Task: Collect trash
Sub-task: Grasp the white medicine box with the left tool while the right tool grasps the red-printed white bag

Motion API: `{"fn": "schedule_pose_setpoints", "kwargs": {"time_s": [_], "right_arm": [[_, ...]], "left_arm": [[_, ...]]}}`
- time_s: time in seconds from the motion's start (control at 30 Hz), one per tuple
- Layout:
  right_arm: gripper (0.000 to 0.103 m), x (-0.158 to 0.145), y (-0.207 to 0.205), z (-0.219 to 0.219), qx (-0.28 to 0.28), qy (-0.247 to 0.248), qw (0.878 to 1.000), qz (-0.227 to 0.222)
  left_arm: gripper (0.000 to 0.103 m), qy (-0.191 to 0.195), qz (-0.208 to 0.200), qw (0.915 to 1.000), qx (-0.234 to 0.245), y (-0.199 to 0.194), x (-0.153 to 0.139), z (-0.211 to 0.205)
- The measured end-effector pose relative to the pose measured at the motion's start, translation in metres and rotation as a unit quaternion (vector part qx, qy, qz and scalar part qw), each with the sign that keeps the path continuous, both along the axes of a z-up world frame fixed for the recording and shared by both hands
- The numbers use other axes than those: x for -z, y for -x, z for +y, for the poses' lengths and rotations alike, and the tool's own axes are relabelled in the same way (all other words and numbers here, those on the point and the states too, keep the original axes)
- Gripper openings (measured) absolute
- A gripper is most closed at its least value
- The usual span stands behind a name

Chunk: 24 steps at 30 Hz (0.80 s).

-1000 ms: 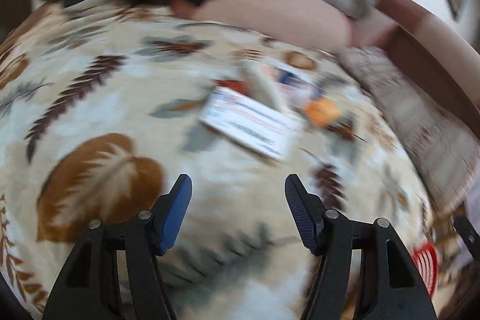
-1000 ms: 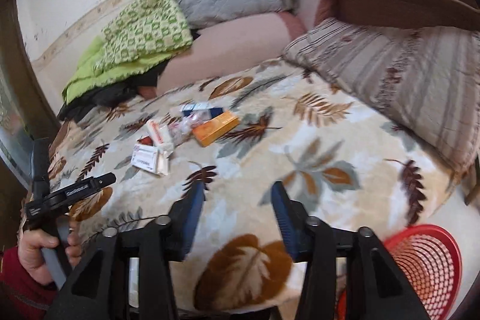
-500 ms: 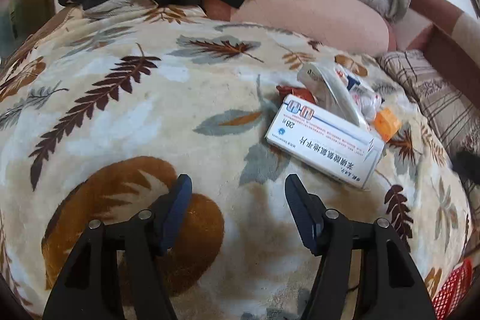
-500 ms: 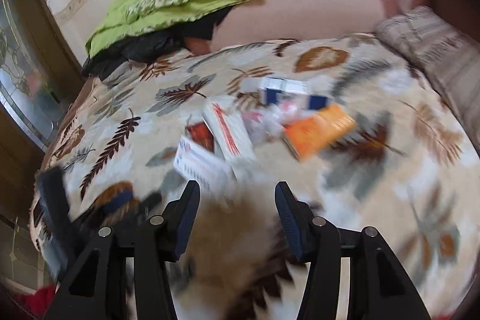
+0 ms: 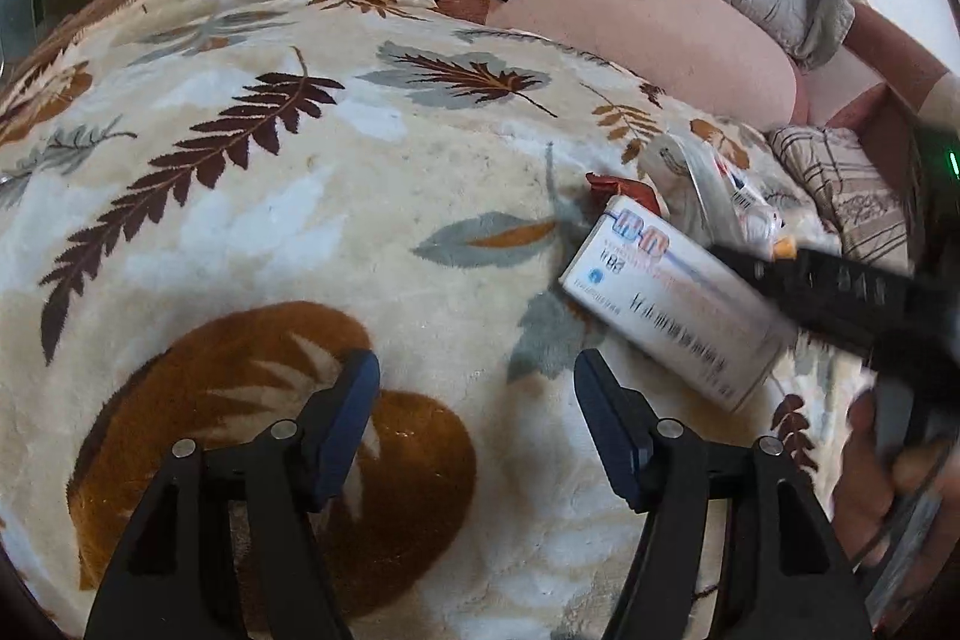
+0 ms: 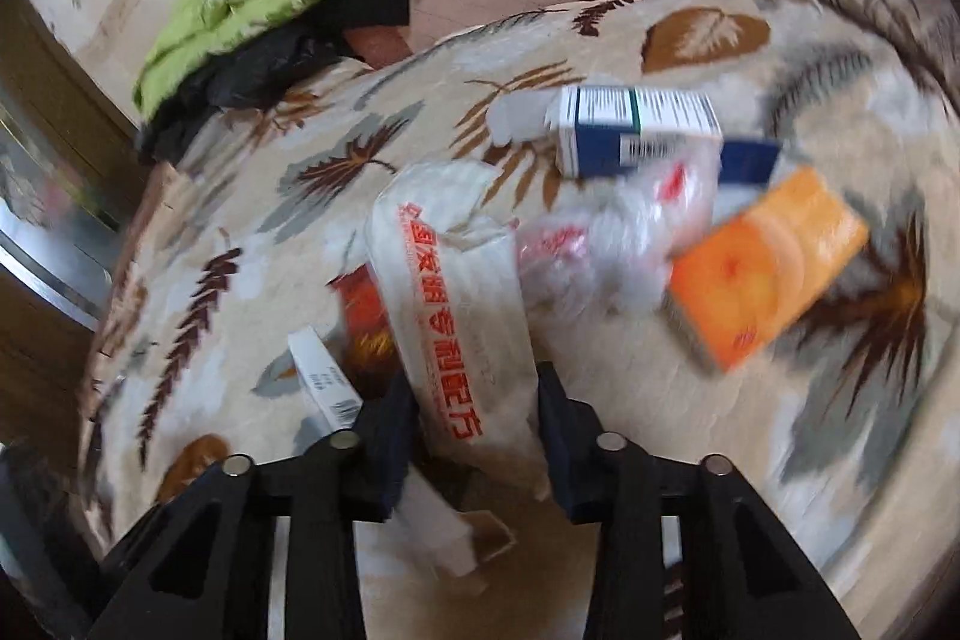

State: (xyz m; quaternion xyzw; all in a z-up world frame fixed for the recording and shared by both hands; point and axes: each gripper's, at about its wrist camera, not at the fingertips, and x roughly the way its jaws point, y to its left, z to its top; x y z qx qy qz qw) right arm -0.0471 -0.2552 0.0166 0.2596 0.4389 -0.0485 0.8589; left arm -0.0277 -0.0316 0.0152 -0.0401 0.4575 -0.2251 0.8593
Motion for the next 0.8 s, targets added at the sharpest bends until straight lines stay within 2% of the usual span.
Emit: {"fn": "schedule_pose_setpoints", "kwargs": {"time_s": [0.23,0.3,0.33,0.37,0.47,0.57,0.7,0.8], "right_arm": [[0.038,-0.014,0.061,0.027,0.012,-0.082,0.995,-0.052],[0.038,-0.025,0.078,0.029,0.029,-0.066,0.995,-0.073],[0.038,-0.031,0.088,0.029,0.045,-0.042,0.995,-0.081],[0.038,-0.036,0.095,0.028,0.059,-0.017,0.995,-0.085],[0.038,-0.038,0.103,0.020,0.079,0.016,0.993,-0.088],[0.038,-0.035,0.105,0.008,0.092,0.017,0.992,-0.086],[0.038,-0.035,0.105,-0.002,0.101,0.017,0.990,-0.093],[0.038,-0.039,0.105,0.000,0.092,0.025,0.990,-0.100]], "left_arm": [[0.071,0.078,0.037,0.9961,-0.015,-0.003,-0.001,0.017],[0.071,0.089,0.039,0.9950,-0.023,-0.003,-0.002,0.020],[0.071,0.093,0.042,0.9945,-0.024,-0.003,-0.001,0.021],[0.071,0.094,0.045,0.9942,-0.023,-0.003,-0.001,0.020],[0.071,0.100,0.042,0.9937,-0.028,-0.001,-0.003,0.023],[0.071,0.119,0.040,0.9916,-0.032,0.002,-0.007,0.030],[0.071,0.148,0.061,0.9865,-0.035,0.002,-0.003,0.035],[0.071,0.136,0.076,0.9876,-0.022,-0.001,0.003,0.026]]}}
